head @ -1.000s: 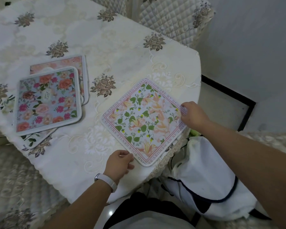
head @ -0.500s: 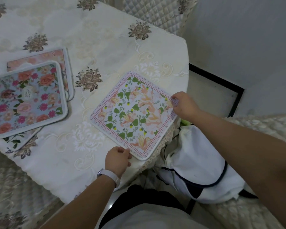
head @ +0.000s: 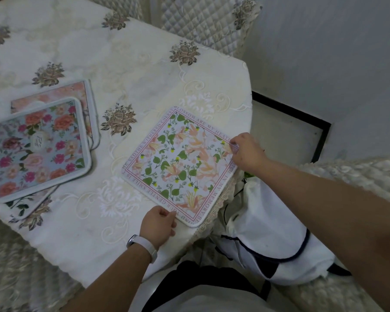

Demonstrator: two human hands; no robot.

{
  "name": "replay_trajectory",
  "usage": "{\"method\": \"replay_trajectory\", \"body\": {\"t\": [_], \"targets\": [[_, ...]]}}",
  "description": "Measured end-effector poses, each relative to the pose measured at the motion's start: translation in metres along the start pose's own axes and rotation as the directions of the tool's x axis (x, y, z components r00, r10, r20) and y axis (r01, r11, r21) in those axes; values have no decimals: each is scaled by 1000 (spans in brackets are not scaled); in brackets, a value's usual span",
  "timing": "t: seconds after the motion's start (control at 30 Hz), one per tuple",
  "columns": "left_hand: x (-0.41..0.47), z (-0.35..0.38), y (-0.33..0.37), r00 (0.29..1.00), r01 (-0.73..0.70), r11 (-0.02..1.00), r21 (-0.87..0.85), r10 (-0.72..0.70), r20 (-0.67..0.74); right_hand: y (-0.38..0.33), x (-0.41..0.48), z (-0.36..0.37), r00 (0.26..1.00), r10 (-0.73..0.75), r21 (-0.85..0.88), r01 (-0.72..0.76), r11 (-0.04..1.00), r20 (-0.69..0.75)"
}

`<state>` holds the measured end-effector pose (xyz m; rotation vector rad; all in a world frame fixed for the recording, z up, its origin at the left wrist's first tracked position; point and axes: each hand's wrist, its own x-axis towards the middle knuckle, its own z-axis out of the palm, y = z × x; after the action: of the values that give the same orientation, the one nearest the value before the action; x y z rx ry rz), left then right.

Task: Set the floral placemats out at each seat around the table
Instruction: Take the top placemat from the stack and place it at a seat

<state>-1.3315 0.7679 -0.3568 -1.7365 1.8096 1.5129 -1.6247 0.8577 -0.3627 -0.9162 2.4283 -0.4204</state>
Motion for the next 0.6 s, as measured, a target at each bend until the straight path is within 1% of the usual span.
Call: {"method": "replay_trajectory", "body": {"t": [0.13,0.2,0.3,0.4,0.47,0.5,0.53,0.57,0.6], "targets": [[-3,-5,3,1000,9,999,42,-10,25,-1,-6,-4,999,-8,13,8,1000,32],[-10,-10,5,1000,-1,998,60,0,9,-3,-11,-8,999,-27,27,26,999,30],[-27,-23,12,998,-32,999,-20,31,-57,-14,-21,-21,996,-81,56,78,995,44],[-47,-44,16,988,-112,985,-130,97,-122,-30,-34,-37,989,-147,85,144,986,30],[-58,-61,16,966,-219,962,-161,191,-172,-45,-43,-47,980,-197,114,194,974,15],[-64,-70,15,941,-302,943,-142,271,-202,-54,-48,-51,974,-228,129,225,966,9],[-70,-80,13,901,-395,916,-76,370,-226,-64,-53,-54,966,-258,143,254,956,5],[-77,-90,10,846,-482,875,45,478,-237,-74,-60,-55,956,-292,148,288,946,3],[-84,-102,7,778,-544,811,213,583,-235,-84,-67,-56,943,-334,137,331,934,2]]}}
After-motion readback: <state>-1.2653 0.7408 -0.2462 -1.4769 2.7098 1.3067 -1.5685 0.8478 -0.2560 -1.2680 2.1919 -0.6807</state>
